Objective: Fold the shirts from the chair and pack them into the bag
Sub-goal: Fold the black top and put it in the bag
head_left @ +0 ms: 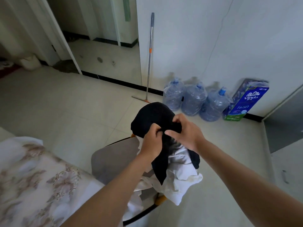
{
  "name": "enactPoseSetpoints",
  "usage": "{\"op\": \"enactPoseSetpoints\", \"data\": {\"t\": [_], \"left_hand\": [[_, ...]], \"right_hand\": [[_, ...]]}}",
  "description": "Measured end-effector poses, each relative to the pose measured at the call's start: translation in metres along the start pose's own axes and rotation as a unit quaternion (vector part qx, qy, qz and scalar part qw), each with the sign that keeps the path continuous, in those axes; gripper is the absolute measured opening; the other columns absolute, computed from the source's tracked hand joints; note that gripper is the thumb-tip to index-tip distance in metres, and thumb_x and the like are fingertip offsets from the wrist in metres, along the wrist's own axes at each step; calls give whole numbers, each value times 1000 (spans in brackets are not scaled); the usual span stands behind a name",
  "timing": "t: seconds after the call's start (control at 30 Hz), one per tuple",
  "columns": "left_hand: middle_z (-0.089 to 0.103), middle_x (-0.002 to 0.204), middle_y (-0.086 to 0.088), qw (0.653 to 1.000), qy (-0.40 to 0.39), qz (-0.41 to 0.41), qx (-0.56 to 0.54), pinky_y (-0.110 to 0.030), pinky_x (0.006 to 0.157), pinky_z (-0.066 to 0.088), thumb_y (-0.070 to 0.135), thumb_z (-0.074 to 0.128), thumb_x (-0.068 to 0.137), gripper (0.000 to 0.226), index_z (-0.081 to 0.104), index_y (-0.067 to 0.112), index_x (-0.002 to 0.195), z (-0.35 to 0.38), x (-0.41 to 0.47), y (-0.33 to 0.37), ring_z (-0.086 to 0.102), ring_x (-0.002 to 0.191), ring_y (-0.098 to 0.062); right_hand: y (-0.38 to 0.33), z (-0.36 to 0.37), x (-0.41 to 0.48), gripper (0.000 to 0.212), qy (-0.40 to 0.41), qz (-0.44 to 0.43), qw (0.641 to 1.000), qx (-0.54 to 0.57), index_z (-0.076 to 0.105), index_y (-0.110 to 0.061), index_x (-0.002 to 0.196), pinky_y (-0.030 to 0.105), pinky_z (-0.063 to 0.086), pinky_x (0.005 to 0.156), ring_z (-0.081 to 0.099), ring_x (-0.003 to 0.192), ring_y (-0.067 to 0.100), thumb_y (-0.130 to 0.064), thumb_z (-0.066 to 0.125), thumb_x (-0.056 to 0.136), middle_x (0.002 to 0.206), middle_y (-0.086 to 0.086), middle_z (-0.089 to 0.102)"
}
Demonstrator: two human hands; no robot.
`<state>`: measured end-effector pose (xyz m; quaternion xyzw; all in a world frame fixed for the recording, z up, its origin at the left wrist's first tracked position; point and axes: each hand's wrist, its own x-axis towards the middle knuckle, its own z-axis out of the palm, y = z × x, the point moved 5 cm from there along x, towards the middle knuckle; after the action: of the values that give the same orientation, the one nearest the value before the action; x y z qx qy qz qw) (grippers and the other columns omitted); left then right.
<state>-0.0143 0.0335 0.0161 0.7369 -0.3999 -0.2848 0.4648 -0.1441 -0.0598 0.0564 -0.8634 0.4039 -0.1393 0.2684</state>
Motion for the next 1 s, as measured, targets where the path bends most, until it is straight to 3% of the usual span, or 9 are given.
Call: {"op": "enactPoseSetpoints", "data": {"t": [0.07, 0.13, 0.27, 0.4, 0.57, 0.67, 0.83, 0.9, 1.0], "left_hand": [[56, 83, 2, 999, 48, -19, 3, -31, 67, 42, 15, 41, 102, 10, 48, 17, 95, -30, 10, 6, 53, 76, -15], [55, 83, 3, 998, 24, -8, 50, -32, 66, 41, 19, 37, 103, 11, 46, 20, 97, -54, 17, 12, 53, 78, -19], [58, 85, 4, 966, -103, 42, 232, -33, 61, 43, 46, 57, 91, 26, 42, 29, 104, -88, 11, 19, 58, 75, -17], [54, 107, 2, 946, -39, 84, 311, -41, 77, 50, 20, 53, 95, 26, 47, 30, 118, -138, 5, 17, 57, 94, -23], [45, 102, 7, 959, 71, 35, 272, -31, 84, 45, 4, 42, 90, 33, 53, 31, 105, -229, -23, 4, 49, 96, -15], [46, 100, 7, 944, 98, 51, 311, -35, 84, 47, -1, 42, 84, 36, 54, 26, 105, -270, -57, 0, 49, 95, -17], [55, 91, 6, 938, 176, 35, 298, -36, 73, 48, 23, 43, 78, 27, 56, 27, 101, -349, -131, -9, 54, 88, -22], [59, 88, 4, 930, 191, -29, 311, -32, 69, 44, 28, 45, 87, 21, 54, 31, 106, -386, -168, -21, 56, 83, -24], [60, 85, 1, 917, 196, -104, 333, -33, 64, 39, 26, 45, 94, 20, 48, 34, 112, -443, -236, -54, 55, 77, -25]], "right_hand": [[2, 5, 6, 58, -48, -8, 989, -139, 50, -33, 127, 31, 42, 83, 57, 98, 15, -50, 74, 77, 113, -11, 56], [10, 12, 14, 43, -47, -7, 968, -245, 59, -30, 127, 35, 43, 88, 56, 105, 22, -43, 65, 86, 115, -4, 55], [-7, 16, 29, 28, 44, 79, 994, -65, 64, -17, 117, 33, 43, 72, 59, 86, 24, -14, 50, 93, 102, 5, 64], [-77, 9, 41, 24, 96, -9, 994, 47, 57, -14, 113, 25, 35, 60, 56, 79, 19, -5, 47, 93, 91, -2, 60], [-136, 32, 43, 42, -4, -158, 984, -84, 60, -20, 124, 31, 46, 87, 57, 101, 17, -20, 70, 84, 112, -3, 60], [-155, 49, 35, 33, 3, -110, 980, -168, 63, -20, 122, 37, 47, 91, 61, 104, 25, -17, 61, 89, 108, 2, 65], [-257, 81, 3, 20, -29, -86, 995, 36, 62, -21, 105, 33, 46, 66, 63, 80, 22, -13, 53, 89, 82, -3, 63], [-306, 99, -17, 11, -70, -114, 987, 93, 61, -25, 101, 31, 48, 67, 63, 82, 18, -22, 60, 91, 86, -5, 65], [-367, 147, -56, 24, -180, -164, 967, 80, 56, -29, 106, 34, 54, 74, 63, 87, 15, -24, 64, 84, 95, -5, 64]]}}
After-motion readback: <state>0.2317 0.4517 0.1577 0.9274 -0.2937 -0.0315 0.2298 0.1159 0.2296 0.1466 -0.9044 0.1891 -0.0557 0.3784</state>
